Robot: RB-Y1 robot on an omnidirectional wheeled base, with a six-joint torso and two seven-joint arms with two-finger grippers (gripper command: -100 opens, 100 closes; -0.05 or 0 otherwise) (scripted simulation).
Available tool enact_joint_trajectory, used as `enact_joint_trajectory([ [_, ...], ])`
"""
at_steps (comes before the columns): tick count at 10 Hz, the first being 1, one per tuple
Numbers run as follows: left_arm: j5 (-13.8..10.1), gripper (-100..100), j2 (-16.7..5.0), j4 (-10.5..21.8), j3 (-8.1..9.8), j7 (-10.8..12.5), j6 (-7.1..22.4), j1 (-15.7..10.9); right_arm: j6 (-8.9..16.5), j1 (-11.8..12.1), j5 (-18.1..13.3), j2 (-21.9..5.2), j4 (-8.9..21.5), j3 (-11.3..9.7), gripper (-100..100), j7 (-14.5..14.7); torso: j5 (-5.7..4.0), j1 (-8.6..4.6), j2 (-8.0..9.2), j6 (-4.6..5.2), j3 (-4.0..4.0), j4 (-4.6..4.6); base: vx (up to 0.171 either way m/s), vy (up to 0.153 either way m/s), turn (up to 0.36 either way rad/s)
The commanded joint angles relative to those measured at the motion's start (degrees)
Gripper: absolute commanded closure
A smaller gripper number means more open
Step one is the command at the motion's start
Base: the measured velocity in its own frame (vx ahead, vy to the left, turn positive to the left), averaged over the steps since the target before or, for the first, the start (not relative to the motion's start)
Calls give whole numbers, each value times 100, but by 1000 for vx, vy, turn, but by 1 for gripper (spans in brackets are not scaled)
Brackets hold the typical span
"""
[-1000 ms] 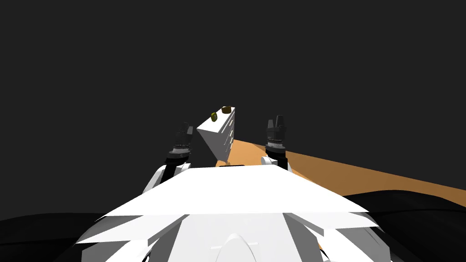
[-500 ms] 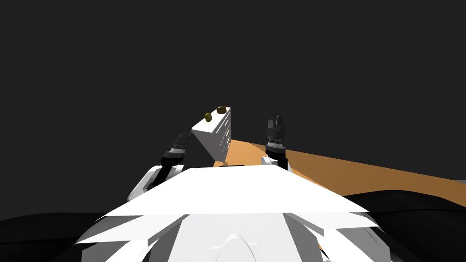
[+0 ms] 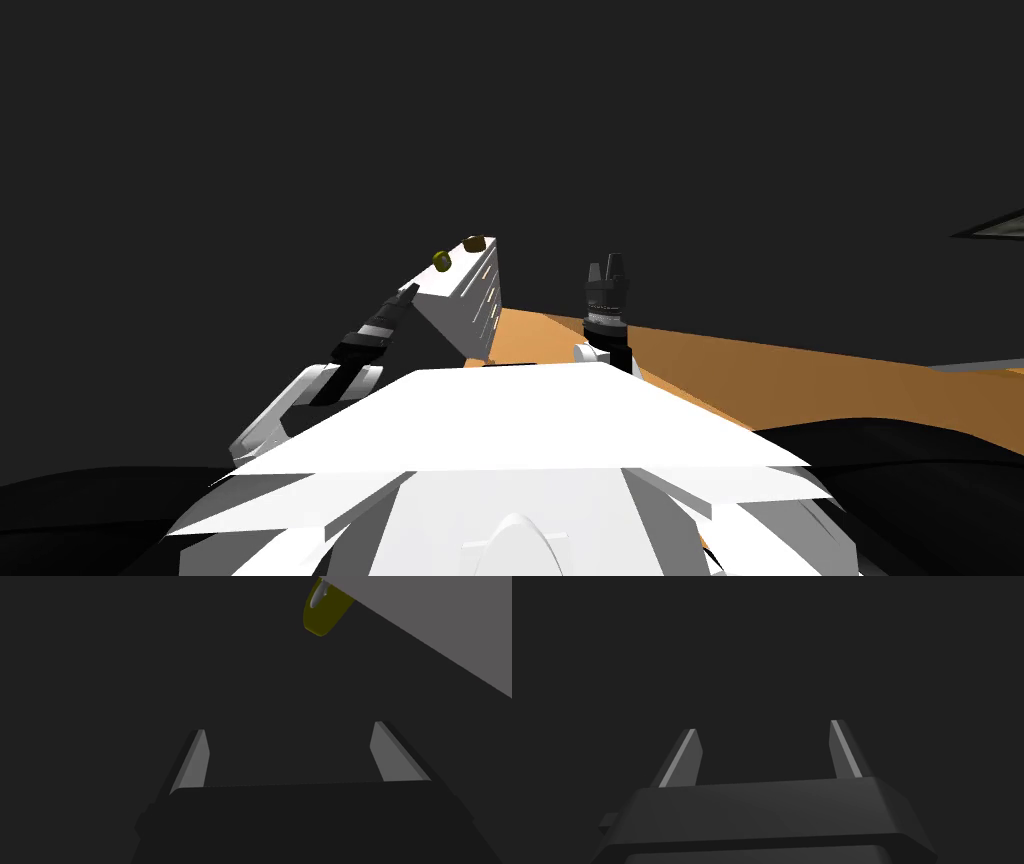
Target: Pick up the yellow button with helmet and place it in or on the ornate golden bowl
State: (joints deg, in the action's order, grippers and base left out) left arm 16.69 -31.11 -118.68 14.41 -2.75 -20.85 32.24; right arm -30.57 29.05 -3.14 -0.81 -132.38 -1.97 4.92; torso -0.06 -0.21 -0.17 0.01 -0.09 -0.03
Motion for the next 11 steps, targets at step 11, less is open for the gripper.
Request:
enact_joint_trajectory([
  [11, 902, -100, -1482, 867, 712, -305, 670, 28, 0, 1, 0, -1, 0, 1, 0, 0, 4, 15, -8, -1, -5, -2, 73, -36, -117],
])
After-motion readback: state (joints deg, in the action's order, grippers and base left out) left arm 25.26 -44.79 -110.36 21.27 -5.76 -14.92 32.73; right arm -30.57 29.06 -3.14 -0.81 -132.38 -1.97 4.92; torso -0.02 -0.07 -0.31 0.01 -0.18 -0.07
